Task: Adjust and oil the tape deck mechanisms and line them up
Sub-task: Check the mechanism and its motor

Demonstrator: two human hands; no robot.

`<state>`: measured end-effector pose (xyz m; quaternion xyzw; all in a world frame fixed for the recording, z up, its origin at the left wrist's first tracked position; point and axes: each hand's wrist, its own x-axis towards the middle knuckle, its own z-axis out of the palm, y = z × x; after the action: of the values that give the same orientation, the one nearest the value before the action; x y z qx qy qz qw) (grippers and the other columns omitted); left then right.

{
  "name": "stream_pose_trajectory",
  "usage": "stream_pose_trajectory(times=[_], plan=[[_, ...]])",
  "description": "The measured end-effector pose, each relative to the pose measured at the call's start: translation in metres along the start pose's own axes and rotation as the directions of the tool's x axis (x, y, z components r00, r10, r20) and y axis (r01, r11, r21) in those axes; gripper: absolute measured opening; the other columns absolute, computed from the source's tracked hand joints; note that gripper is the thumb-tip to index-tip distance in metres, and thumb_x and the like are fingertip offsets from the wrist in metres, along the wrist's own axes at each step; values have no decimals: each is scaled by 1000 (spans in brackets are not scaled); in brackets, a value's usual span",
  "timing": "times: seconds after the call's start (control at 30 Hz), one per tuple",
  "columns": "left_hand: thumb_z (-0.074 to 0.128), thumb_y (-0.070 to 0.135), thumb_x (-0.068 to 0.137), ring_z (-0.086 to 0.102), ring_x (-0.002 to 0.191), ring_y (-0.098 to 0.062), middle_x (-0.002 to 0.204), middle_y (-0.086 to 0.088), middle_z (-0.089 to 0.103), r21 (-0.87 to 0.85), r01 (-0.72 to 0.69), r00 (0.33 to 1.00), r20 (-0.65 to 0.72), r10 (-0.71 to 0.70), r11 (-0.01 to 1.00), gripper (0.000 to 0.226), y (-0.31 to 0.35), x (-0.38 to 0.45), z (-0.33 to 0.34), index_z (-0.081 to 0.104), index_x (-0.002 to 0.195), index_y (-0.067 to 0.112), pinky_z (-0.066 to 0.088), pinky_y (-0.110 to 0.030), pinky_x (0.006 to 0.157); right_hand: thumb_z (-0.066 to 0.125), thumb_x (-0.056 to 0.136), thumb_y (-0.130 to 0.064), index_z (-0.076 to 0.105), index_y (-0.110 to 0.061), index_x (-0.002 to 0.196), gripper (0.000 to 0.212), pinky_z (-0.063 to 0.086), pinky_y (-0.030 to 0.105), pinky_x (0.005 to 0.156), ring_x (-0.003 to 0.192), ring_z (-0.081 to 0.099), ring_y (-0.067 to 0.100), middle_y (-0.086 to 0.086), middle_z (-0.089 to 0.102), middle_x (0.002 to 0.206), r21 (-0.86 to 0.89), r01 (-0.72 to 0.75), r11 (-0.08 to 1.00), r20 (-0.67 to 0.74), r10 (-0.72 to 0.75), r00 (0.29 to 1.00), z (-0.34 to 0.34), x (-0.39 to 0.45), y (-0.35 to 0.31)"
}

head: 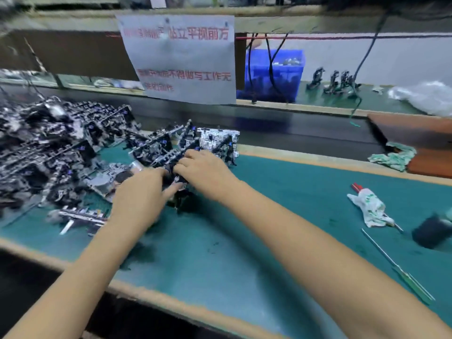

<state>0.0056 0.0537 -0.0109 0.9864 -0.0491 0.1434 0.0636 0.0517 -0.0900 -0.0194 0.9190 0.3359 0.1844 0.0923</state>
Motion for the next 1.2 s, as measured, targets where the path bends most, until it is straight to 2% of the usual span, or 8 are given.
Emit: stream_pose_trajectory(times=[0.33, 0.57, 0.7, 0.83, 0.93, 1.03, 1.13, 1.2], plan=[[47, 37, 97, 61, 75, -33, 77, -14, 68, -172, -13, 961, 269, 60, 985, 36, 14, -2, -5, 52, 70, 15, 41, -35, 63, 35, 97, -9, 46, -17, 119, 26, 38, 27, 85, 109, 48, 16, -4, 56, 117, -11, 208, 978, -10, -208, 978, -20, -15, 9], [48, 35, 96, 65, 55, 0, 56, 8, 65, -439, -95, 929, 284, 238, 893, 18, 39, -27, -26, 62, 84, 35, 43, -14, 62, 58, 88, -25, 52, -22, 119, 31, 39, 31, 78, 107, 51, 17, -5, 59, 112, 232, 65, 971, 78, -85, 993, -58, -78, 24], [55, 38, 92, 63, 55, -6, 72, 13, 68, -620, -199, 885, 220, 411, 759, 17, 76, -23, -16, 60, 82, 50, 47, -26, 67, 67, 83, -20, 60, -15, 111, 29, 41, 34, 74, 96, 53, 22, 1, 59, 101, 297, -73, 952, 72, 54, 996, -67, -131, 44], [68, 25, 87, 62, 73, -5, 99, 7, 72, -632, -452, 842, -70, 535, 629, 22, 122, -32, 17, 71, 108, 31, 49, -27, 72, 72, 75, 0, 57, -6, 99, 28, 47, 33, 56, 64, 55, 27, 9, 59, 74, 93, -140, 986, -222, 158, 962, -52, -197, 56], [66, 29, 84, 68, 80, -13, 99, 2, 72, -420, -718, 687, -297, 663, 555, 24, 150, -52, 46, 75, 102, 17, 55, -26, 64, 48, 94, -2, 68, -3, 101, 21, 49, 35, 63, 67, 58, 26, 7, 63, 77, -6, -174, 985, -318, 163, 934, -31, -248, 48], [55, 30, 87, 65, 88, -18, 99, 0, 71, -264, -848, 530, -417, 738, 460, 24, 157, -65, 69, 76, 94, 19, 54, -27, 69, 56, 89, -14, 64, -10, 111, 24, 48, 31, 74, 76, 60, 22, 2, 66, 89, 1, -190, 982, -248, 184, 951, -16, -288, 29], [65, 32, 81, 51, 114, -19, 123, -5, 62, -301, -867, 493, -405, 770, 397, 29, 151, -68, 80, 72, 108, 22, 43, -32, 95, 66, 78, -36, 60, -19, 115, 42, 43, 32, 89, 87, 58, 18, -1, 66, 99, 61, -249, 967, -165, 256, 953, -12, -315, 22], [75, 45, 70, 31, 135, -10, 148, 4, 36, -471, -779, 557, -217, 802, 414, 68, 145, -65, 81, 51, 132, 32, 24, -21, 111, 63, 80, -41, 68, -16, 107, 36, 41, 33, 91, 90, 56, 17, 1, 66, 99, 171, -355, 919, -186, 384, 904, -16, -326, 23]])
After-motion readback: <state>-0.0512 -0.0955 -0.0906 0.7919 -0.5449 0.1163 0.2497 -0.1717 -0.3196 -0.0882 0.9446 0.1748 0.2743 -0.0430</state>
